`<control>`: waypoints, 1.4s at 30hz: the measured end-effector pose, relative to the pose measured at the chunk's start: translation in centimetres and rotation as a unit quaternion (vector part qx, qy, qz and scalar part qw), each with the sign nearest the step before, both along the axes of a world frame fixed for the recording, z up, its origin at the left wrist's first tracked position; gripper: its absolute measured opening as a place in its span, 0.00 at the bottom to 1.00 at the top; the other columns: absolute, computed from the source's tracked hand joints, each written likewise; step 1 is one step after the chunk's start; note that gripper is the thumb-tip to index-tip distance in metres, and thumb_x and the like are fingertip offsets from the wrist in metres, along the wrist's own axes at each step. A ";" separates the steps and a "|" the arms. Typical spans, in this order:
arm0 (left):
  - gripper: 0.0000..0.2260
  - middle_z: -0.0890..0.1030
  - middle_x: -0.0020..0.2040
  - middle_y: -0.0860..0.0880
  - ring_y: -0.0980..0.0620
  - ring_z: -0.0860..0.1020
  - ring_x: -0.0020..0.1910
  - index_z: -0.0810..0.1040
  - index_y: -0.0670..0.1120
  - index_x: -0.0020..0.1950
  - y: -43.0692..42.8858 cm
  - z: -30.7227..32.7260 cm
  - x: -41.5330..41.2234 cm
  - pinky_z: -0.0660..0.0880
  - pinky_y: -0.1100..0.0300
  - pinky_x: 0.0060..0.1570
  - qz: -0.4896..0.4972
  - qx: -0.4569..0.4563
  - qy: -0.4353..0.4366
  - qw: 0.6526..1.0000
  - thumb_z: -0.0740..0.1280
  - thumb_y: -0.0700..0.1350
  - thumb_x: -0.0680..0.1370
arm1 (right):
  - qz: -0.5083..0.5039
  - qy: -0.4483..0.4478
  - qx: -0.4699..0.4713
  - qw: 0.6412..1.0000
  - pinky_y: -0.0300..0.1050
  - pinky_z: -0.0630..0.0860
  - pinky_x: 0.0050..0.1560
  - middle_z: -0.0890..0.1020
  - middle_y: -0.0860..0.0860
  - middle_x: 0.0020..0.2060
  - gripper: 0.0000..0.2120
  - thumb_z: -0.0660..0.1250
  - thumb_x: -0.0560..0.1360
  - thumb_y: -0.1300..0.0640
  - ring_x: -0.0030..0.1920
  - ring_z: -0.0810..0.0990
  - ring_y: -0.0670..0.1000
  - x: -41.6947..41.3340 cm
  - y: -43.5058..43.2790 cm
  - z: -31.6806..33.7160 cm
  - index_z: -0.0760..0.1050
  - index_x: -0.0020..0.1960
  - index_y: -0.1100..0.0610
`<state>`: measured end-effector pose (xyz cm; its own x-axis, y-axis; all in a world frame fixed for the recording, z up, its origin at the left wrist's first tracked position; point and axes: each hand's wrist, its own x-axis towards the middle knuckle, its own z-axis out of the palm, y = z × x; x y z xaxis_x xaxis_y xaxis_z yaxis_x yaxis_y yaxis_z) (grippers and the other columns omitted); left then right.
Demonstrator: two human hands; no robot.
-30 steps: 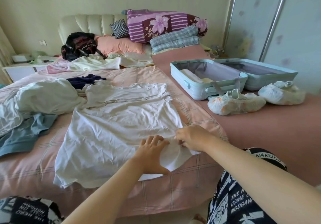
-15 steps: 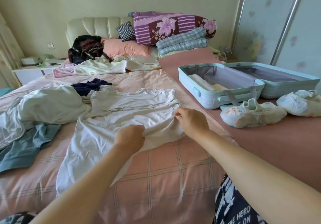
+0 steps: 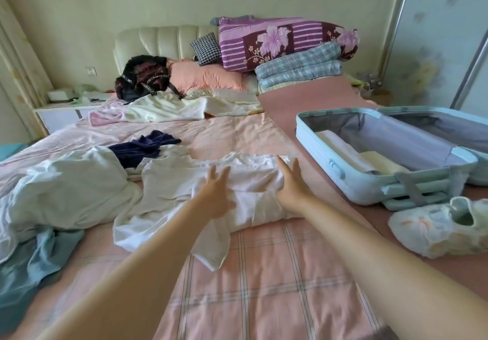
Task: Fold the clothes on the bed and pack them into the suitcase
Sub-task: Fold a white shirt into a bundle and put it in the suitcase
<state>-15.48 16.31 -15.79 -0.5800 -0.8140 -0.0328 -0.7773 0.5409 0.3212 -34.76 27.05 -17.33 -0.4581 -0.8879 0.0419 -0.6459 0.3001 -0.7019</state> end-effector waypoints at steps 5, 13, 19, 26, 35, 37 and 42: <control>0.38 0.43 0.80 0.56 0.44 0.46 0.79 0.63 0.69 0.72 0.5 -2.2 1.7 0.58 0.40 0.74 -0.077 -0.014 -0.143 0.987 0.72 0.68 0.63 | 0.041 0.118 0.043 0.991 0.45 0.70 0.65 0.64 0.51 0.77 0.28 0.64 0.78 0.63 0.70 0.72 0.54 -2.2 -2.7 -1.5 0.68 0.75 0.47; 0.14 0.72 0.62 0.51 0.50 0.74 0.59 0.80 0.55 0.59 -4.3 -0.2 3.2 0.73 0.59 0.60 -0.080 0.007 -0.207 0.975 0.70 0.48 0.74 | 0.096 0.273 0.085 0.954 0.47 0.72 0.60 0.71 0.48 0.71 0.28 0.60 0.73 0.68 0.66 0.73 0.53 -2.2 -6.1 -1.5 0.72 0.70 0.48; 0.18 0.76 0.60 0.44 0.42 0.74 0.62 0.75 0.43 0.67 -11.7 3.5 2.7 0.69 0.48 0.67 0.087 -0.174 -0.236 0.952 0.66 0.45 0.78 | 0.097 0.309 0.108 0.940 0.48 0.69 0.60 0.71 0.49 0.69 0.30 0.61 0.73 0.64 0.64 0.74 0.56 -3.3 -8.5 -2.6 0.66 0.73 0.46; 0.24 0.73 0.65 0.46 0.45 0.70 0.66 0.67 0.48 0.72 -13.2 -0.3 -1.8 0.67 0.51 0.66 0.006 -0.207 -0.223 0.952 0.62 0.37 0.76 | 0.050 0.280 0.086 0.955 0.52 0.72 0.58 0.75 0.53 0.65 0.29 0.60 0.76 0.55 0.61 0.76 0.58 -5.7 -11.0 -3.5 0.59 0.76 0.45; 0.28 0.61 0.77 0.48 0.44 0.61 0.75 0.50 0.51 0.80 -18.2 -5.3 -2.0 0.62 0.50 0.71 0.026 -0.108 -0.195 0.974 0.55 0.45 0.81 | -0.116 0.127 0.079 0.982 0.50 0.73 0.54 0.74 0.50 0.63 0.38 0.64 0.70 0.29 0.63 0.77 0.57 -7.1 -14.6 -4.1 0.67 0.71 0.51; 0.26 0.65 0.76 0.48 0.44 0.67 0.71 0.51 0.52 0.81 -19.4 -5.5 -1.9 0.66 0.51 0.67 0.030 -0.124 -0.180 0.975 0.53 0.52 0.83 | -0.127 0.132 0.085 0.979 0.48 0.72 0.49 0.77 0.52 0.56 0.23 0.66 0.72 0.37 0.56 0.79 0.58 -7.6 -15.5 -4.3 0.76 0.60 0.51; 0.14 0.76 0.60 0.51 0.47 0.79 0.57 0.75 0.52 0.65 -21.0 -4.7 -3.0 0.76 0.54 0.51 0.027 -0.186 -0.195 0.963 0.56 0.47 0.82 | -0.195 0.056 -0.003 0.979 0.43 0.67 0.36 0.75 0.47 0.32 0.12 0.65 0.76 0.54 0.37 0.75 0.54 -9.2 -17.7 -4.0 0.76 0.34 0.55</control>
<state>-18.44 -4.69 -20.48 -0.5384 -0.8405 0.0609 -0.8302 0.5167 -0.2094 -44.01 9.36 -21.38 -0.7544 -0.6459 0.1167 -0.5565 0.5351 -0.6356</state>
